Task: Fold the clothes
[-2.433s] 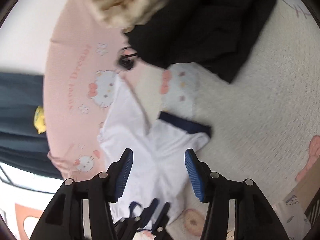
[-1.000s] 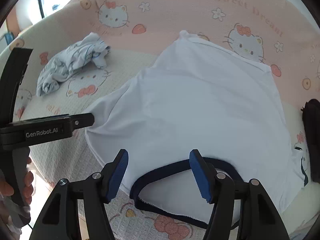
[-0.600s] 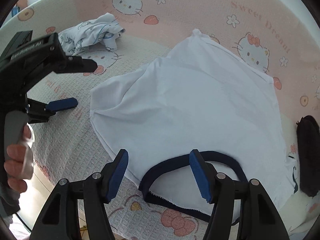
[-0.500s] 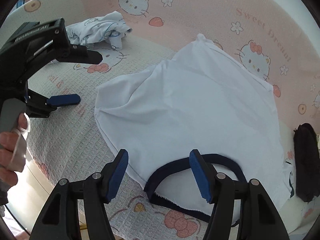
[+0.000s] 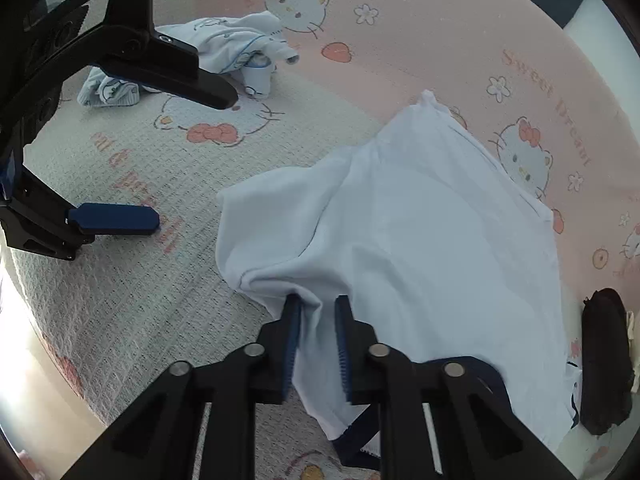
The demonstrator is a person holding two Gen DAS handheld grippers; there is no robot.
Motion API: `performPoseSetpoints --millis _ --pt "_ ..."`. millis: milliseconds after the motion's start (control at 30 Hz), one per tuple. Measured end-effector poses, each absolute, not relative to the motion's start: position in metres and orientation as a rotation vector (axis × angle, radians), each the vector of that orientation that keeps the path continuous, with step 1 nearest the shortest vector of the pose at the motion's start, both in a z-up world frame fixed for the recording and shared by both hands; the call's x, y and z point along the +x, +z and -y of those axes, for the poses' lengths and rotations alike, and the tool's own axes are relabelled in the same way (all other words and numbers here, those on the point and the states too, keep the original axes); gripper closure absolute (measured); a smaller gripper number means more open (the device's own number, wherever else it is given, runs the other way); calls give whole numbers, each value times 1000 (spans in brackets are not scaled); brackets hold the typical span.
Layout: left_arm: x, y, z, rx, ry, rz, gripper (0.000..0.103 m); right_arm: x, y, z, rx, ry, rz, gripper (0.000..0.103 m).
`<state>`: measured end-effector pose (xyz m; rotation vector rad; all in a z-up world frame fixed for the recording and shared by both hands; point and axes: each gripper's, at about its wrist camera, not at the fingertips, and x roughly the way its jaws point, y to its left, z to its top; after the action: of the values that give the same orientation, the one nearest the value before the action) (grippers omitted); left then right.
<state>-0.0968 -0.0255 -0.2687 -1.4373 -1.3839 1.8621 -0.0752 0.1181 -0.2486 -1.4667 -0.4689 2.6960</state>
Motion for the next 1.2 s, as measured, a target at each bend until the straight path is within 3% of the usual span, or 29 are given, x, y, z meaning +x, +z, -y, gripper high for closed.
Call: performPoseSetpoints --millis 567,800,967,1033,1067,1167,1200 --pt "-106 -270 -36 -1504 1871 1236 15 -78 -242 -236 -1496 2464 -177 95" --pt "-127 -262 -50 -1507 1929 1156 16 -77 -247 -233 -1485 2450 -189 95" --pt "-131 -279 -56 -1495 1815 1317 35 -75 -250 -229 -1464 2459 -150 93" --pt "-130 -288 -57 -1504 1824 1331 50 -75 -251 -227 -1462 2462 -124 93" --pt "-129 -292 -58 -1507 1829 1338 64 -75 -251 -225 -1463 2463 -113 93" --pt "-125 -296 -57 -1466 1848 1360 72 -74 -251 -223 -1471 2467 -92 91" --pt "-124 -298 -55 -1453 1848 1372 74 -74 -249 -221 -1471 2466 -85 86"
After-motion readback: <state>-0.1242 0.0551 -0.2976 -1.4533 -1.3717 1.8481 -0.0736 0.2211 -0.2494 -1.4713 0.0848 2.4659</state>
